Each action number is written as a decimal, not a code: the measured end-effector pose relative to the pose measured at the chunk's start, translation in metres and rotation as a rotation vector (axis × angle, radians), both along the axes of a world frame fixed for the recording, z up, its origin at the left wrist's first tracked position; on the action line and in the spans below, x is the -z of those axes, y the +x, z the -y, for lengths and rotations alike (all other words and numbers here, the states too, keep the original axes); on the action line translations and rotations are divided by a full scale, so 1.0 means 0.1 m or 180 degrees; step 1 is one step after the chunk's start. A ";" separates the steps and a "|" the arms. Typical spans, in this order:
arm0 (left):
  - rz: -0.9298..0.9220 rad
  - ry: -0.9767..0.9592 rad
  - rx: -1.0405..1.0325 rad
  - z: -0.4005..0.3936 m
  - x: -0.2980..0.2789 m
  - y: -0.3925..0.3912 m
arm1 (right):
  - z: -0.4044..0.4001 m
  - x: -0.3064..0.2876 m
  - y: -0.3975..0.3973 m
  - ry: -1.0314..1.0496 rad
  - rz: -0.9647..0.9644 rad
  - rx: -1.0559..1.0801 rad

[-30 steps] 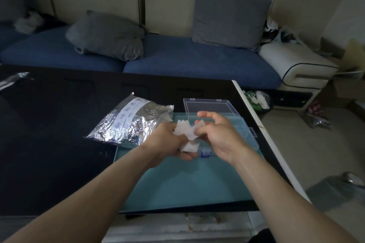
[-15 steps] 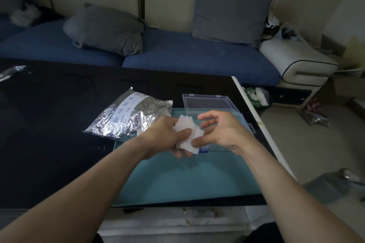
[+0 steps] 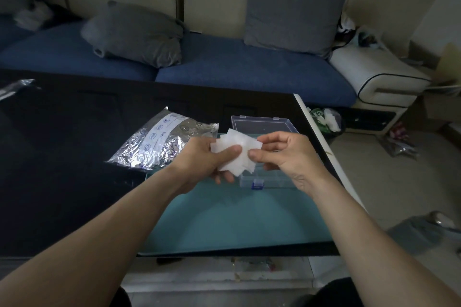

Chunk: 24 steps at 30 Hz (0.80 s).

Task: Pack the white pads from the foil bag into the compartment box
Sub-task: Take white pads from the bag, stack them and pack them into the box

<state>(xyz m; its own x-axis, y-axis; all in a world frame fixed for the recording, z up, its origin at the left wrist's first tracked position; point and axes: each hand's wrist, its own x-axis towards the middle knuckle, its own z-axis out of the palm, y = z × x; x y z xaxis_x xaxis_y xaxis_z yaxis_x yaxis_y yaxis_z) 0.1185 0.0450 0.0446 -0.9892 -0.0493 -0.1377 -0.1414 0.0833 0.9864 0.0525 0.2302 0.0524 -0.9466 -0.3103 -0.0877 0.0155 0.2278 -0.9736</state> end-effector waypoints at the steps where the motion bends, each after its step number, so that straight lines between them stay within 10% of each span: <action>1: -0.0063 0.0014 -0.0015 -0.01 -0.02 0.01 | 0.00 -0.01 0.01 -0.0054 0.0011 -0.0003; 12: 0.0376 0.1650 0.0079 -0.09 -0.03 -0.02 | 0.03 -0.06 0.04 -0.0145 -0.0088 -0.0111; 24: 0.0434 0.0542 0.0004 -0.07 0.08 -0.03 | -0.01 -0.06 0.04 -0.0046 0.0044 -0.0413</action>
